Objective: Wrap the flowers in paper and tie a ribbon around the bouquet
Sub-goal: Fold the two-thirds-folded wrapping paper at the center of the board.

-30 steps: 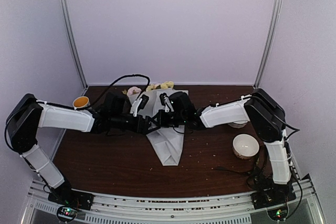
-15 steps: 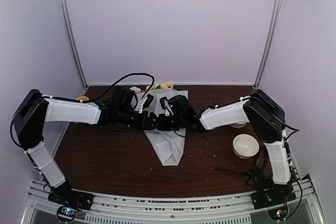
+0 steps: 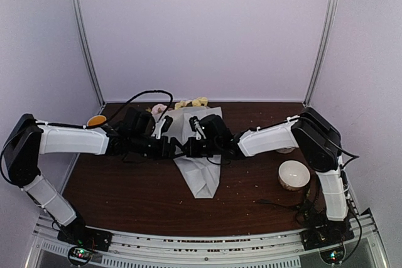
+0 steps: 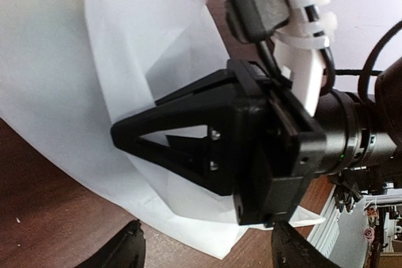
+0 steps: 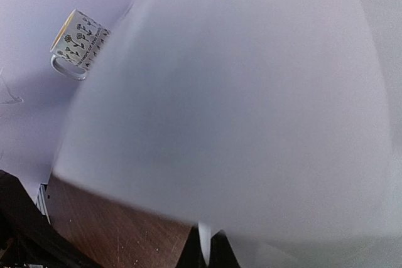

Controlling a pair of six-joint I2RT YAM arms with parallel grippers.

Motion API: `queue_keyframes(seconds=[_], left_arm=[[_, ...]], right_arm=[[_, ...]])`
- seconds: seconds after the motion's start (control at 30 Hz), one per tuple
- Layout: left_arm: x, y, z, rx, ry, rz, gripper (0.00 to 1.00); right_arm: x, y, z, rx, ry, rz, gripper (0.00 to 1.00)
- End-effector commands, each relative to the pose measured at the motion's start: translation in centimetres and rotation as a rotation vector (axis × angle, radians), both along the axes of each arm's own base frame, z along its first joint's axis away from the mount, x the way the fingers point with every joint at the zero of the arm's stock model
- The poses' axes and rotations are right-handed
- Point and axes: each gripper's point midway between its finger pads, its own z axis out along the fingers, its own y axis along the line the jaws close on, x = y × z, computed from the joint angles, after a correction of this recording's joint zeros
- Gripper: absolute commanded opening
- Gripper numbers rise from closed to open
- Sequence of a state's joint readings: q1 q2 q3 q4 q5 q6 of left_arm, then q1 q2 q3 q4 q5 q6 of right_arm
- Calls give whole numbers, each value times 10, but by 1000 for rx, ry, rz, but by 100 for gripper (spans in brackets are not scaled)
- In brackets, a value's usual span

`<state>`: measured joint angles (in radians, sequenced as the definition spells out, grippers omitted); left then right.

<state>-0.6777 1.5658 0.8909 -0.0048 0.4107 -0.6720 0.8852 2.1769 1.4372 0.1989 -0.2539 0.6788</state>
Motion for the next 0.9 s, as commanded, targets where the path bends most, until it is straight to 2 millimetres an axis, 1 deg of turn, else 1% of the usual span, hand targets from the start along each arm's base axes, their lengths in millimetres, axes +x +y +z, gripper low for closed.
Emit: queue_keyframes(seconds=[0.0, 0.13, 0.27, 0.3, 0.37, 0.43, 0.5, 0.6, 0.67, 0.77, 0.87], left_arm=[[7, 7, -1, 11, -11, 45, 72], [1, 4, -4, 12, -13, 28, 72], [3, 7, -8, 74, -56, 19, 70], [5, 9, -9, 85, -62, 26, 69], [11, 15, -10, 85, -58, 61, 64], [20, 22, -13, 69, -40, 109, 59], [30, 24, -14, 78, -48, 131, 55], [38, 13, -15, 64, -51, 107, 53], [41, 7, -14, 44, -57, 92, 53], [44, 2, -13, 27, -72, 82, 56], [46, 0, -13, 30, -81, 72, 56]], right_arm=[[10, -4, 40, 53, -57, -28, 0], [11, -4, 42, 50, -63, -30, 0], [11, -3, 44, 55, -63, -26, 0], [10, -2, 45, 57, -62, -22, 0], [10, -4, 44, 58, -62, -23, 0], [9, -4, 46, 65, -62, -22, 0], [9, -3, 47, 77, -58, -21, 0], [7, -1, 50, 93, -53, -17, 0], [6, -1, 50, 90, -54, -16, 0], [6, -2, 50, 84, -57, -17, 0], [5, -2, 50, 84, -56, -16, 0]])
